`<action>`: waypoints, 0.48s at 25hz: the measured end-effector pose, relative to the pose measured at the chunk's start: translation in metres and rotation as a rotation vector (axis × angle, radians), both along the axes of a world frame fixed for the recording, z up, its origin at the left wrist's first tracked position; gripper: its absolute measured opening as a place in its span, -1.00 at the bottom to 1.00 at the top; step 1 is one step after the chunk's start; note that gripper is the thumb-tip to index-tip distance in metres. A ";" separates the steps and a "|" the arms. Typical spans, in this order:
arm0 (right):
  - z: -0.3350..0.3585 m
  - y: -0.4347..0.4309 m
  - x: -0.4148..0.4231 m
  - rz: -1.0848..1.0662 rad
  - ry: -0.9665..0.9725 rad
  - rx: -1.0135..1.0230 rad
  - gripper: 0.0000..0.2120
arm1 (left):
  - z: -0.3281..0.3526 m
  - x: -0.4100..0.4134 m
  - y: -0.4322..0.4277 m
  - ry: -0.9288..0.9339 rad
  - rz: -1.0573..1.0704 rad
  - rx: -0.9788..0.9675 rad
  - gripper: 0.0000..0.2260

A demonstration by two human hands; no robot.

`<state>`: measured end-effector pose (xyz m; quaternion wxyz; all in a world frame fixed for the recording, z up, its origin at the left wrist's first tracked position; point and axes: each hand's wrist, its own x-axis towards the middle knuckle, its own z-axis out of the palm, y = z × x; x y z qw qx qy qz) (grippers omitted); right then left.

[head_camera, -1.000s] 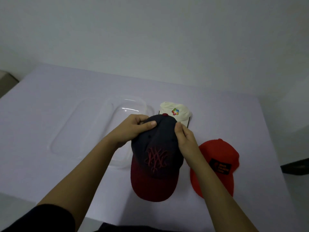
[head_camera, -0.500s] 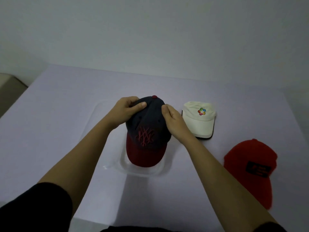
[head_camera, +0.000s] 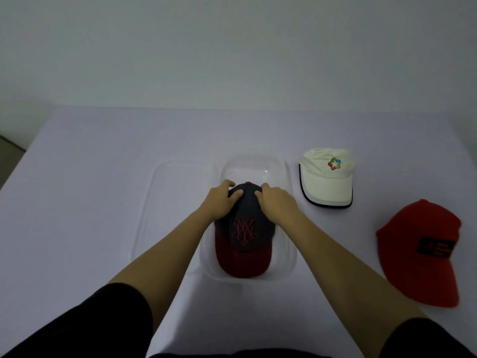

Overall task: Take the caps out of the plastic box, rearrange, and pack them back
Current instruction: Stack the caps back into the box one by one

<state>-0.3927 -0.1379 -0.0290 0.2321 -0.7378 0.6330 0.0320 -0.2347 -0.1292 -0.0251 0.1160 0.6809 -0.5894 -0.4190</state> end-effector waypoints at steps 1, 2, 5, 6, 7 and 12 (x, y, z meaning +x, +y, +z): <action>-0.002 -0.001 0.003 -0.013 0.012 0.001 -0.66 | -0.002 -0.001 0.001 0.005 0.008 -0.030 -0.61; -0.004 -0.002 0.005 -0.022 0.009 0.005 -0.69 | -0.004 -0.001 0.001 0.006 -0.001 -0.057 -0.60; -0.005 0.002 0.002 -0.039 -0.087 -0.072 -0.75 | -0.004 -0.001 0.003 0.009 -0.013 -0.129 -0.58; -0.002 0.005 -0.004 -0.045 -0.159 -0.161 -0.72 | 0.000 -0.001 0.003 0.013 0.015 -0.180 -0.58; 0.002 0.008 -0.010 -0.066 -0.245 -0.250 -0.68 | 0.006 -0.004 0.002 0.022 0.056 -0.244 -0.59; 0.023 0.009 -0.060 -0.207 -0.540 -0.426 -0.68 | 0.037 -0.060 -0.011 0.177 0.115 -0.416 -0.63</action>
